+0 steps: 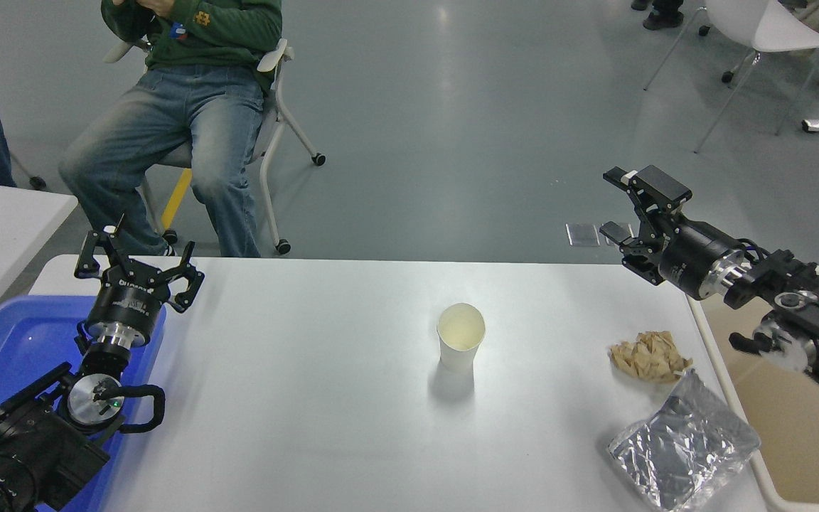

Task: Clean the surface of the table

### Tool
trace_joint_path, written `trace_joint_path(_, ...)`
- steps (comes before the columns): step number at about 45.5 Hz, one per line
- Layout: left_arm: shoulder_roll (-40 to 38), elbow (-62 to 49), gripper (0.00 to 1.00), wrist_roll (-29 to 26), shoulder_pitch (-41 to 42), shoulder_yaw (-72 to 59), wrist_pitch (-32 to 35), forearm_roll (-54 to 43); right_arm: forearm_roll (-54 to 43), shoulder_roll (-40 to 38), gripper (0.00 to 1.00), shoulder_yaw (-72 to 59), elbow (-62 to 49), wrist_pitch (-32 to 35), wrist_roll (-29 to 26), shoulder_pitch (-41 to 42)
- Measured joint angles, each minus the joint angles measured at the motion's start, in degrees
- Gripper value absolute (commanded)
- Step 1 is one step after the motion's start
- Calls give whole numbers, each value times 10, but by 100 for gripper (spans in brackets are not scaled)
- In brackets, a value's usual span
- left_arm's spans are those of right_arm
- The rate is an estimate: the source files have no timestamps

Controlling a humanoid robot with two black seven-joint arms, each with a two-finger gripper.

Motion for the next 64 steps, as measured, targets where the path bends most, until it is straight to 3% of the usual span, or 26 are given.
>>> trace_joint_path(16,0,0,100,0,0,0,0,0,-36,44,100,-227,5,-5,-8,179)
trace_joint_path(36,0,0,100,0,0,0,0,0,-79,146,100,-428,-6,-5,-40,324)
trace_joint_path(50,0,0,100,0,0,0,0,0,-105,237,100,-513,-47,-7,-77,349)
trace_joint_path(64,0,0,100,0,0,0,0,0,-102,321,100,-546,-141,-8,-184,296)
